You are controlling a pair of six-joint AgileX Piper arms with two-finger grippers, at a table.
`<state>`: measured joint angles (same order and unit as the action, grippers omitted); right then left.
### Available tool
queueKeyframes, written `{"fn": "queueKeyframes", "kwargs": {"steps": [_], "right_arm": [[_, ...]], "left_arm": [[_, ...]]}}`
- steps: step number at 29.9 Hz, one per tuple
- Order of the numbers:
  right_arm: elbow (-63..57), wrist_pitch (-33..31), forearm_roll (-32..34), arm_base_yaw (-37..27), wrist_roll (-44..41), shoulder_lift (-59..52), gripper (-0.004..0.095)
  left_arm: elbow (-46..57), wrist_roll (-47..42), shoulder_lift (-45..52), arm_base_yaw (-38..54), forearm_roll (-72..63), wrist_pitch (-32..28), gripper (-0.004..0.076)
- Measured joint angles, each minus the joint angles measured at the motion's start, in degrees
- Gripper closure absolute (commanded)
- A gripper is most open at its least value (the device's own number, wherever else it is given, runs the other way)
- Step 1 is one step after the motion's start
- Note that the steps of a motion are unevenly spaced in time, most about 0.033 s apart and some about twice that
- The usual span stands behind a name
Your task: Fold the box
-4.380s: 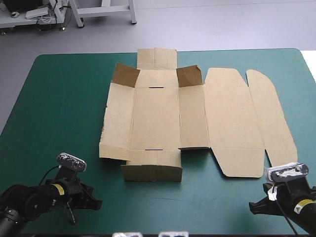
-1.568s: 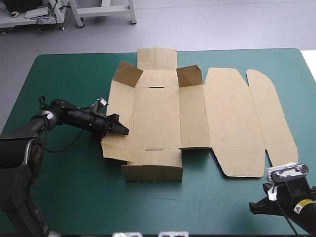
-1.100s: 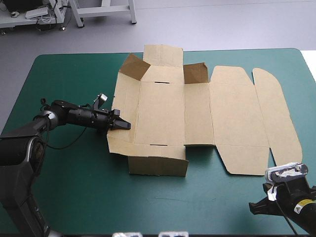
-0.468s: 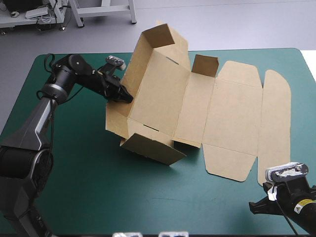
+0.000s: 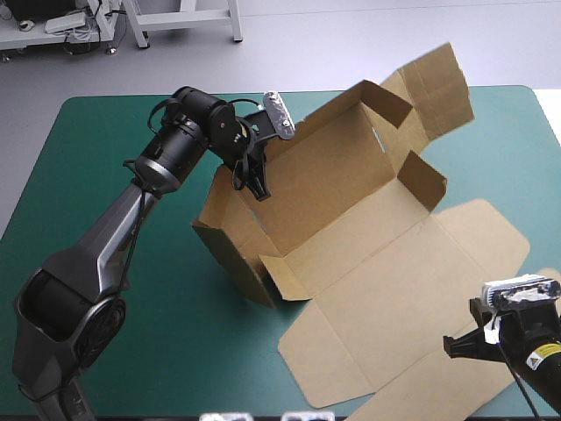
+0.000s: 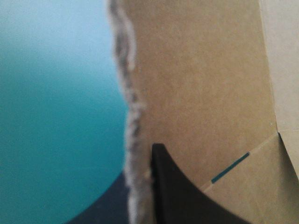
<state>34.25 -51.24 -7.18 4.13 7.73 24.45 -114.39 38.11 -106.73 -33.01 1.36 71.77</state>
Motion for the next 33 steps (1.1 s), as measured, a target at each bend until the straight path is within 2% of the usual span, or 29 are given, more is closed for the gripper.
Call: {"fn": "queueKeyframes", "kwargs": {"steps": [6, 15, 23, 29, 33], "right_arm": [[7.1, 1.19, 3.53, 0.0, -6.65, 2.6, 0.0926], [21.02, 0.42, 5.0, 0.0, -7.73, 14.56, 0.0926], [37.25, -0.27, 5.17, 0.0, -6.96, 27.87, 0.0926], [49.13, -4.86, 4.82, 0.0, -5.47, 38.93, 0.0926], [56.17, -8.01, 1.61, 0.0, -2.95, 45.61, 0.0926]], "left_arm": [[1.05, 0.34, 0.0, -2.25, 2.68, -0.76, 0.0733], [8.91, 1.78, 0.98, -7.47, 14.23, -10.09, 0.0733], [22.03, 0.44, 9.63, -10.38, 20.31, -25.16, 0.0733], [33.8, -0.5, 16.6, -10.61, 26.62, -32.68, 0.0733], [40.25, -1.42, 19.65, -10.64, 30.74, -38.78, 0.0733]]}}
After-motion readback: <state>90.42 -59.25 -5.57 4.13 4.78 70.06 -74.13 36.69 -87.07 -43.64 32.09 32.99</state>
